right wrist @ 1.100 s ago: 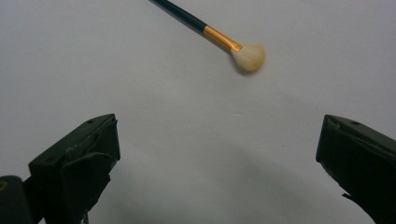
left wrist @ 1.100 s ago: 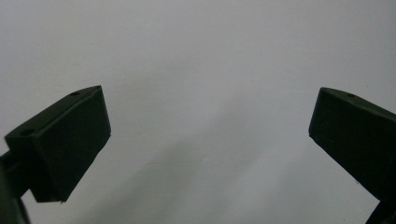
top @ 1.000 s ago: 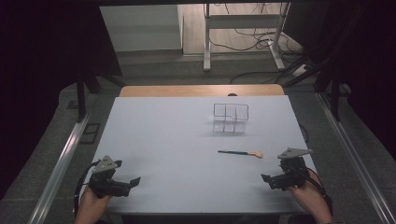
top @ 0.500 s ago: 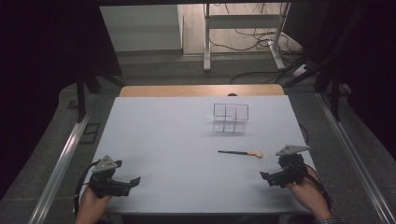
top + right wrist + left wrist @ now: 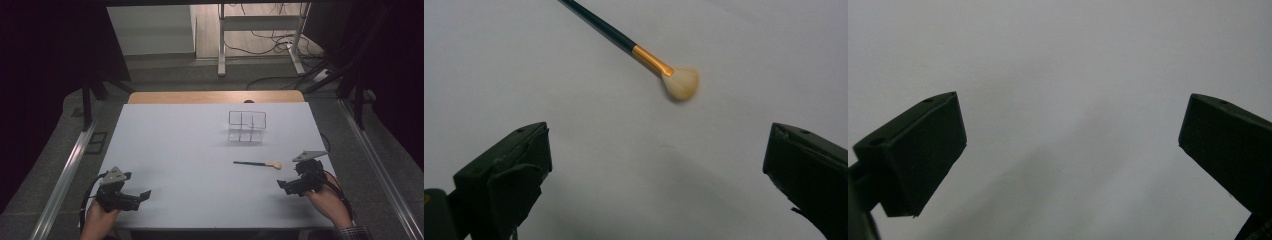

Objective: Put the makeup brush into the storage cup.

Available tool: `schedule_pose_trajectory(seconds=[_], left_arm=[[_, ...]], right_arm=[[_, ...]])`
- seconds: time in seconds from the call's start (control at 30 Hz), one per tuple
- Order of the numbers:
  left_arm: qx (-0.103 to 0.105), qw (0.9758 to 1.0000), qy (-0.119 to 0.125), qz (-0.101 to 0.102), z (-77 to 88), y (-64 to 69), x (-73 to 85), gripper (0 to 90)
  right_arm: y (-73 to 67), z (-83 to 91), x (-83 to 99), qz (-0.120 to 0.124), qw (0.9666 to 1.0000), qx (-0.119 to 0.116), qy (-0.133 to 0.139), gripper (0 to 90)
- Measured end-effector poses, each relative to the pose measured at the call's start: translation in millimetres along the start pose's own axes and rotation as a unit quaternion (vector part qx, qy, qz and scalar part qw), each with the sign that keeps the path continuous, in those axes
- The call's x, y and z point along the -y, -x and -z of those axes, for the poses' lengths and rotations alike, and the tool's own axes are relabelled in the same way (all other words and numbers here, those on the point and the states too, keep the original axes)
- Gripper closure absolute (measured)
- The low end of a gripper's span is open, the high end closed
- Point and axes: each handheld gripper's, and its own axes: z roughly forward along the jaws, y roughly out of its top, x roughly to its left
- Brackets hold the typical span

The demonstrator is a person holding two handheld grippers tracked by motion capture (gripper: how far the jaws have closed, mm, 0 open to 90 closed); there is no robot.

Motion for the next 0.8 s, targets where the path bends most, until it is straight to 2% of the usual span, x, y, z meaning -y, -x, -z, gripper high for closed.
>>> schedule_pose_trajectory(seconds=[0.3, 0.57, 0.8], left_arm=[[0.009, 0.9999, 0.005, 0.009, 0.6, -1.5, 0.0, 0.0], [0.01, 0.9999, 0.001, 0.009, -0.2, -1.1, -0.1, 0.0], [0.009, 0.9999, 0.0, 0.01, -0.1, -1.4, -0.1, 0.0]], right_arm=[[0.2, -7.6, -10.9, 0.013, 0.9999, -0.001, -0.009, 0.0], [1.1, -12.1, -17.9, 0.021, 0.9997, -0.001, -0.013, 0.0], [2.3, -16.2, -24.6, 0.025, 0.9993, -0.006, -0.027, 0.0]])
